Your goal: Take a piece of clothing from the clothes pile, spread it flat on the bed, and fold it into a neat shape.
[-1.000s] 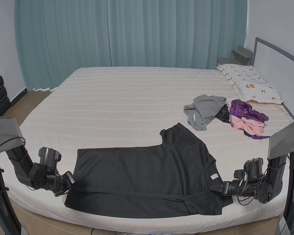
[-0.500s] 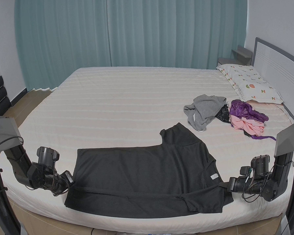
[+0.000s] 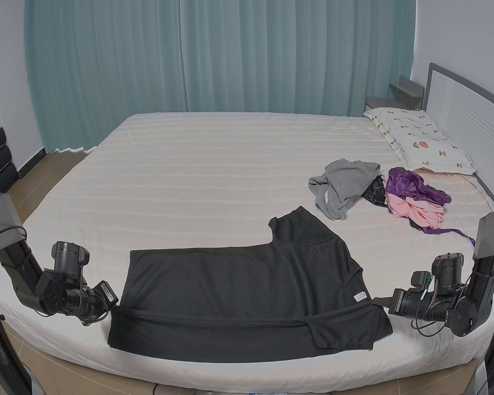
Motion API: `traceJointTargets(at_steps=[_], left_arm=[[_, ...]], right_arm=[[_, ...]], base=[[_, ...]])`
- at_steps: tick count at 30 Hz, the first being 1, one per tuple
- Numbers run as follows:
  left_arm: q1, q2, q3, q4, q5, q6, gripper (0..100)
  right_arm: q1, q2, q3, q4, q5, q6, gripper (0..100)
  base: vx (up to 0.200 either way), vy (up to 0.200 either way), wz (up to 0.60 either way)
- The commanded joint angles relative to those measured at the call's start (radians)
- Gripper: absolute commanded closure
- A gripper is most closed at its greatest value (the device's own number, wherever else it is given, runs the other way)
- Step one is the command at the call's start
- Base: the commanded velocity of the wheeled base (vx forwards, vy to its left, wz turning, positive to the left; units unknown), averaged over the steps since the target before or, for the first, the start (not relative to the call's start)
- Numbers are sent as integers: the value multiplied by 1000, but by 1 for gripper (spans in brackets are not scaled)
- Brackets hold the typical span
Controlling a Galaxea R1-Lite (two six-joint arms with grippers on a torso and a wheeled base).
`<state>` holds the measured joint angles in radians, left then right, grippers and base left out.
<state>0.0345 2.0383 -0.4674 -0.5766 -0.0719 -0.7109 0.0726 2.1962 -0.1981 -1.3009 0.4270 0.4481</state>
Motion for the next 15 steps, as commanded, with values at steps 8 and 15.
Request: traceJointTargets(at_steps=[8,15], left_arm=[[1,-66,12,50,0,5,100],[-2,-61,0,78,-11,4,100]], right_arm=[[-2,-110,83,-3,26,1,100],[3,-82,60,2,24,3,100]], base=[[0,0,0],[0,0,0]])
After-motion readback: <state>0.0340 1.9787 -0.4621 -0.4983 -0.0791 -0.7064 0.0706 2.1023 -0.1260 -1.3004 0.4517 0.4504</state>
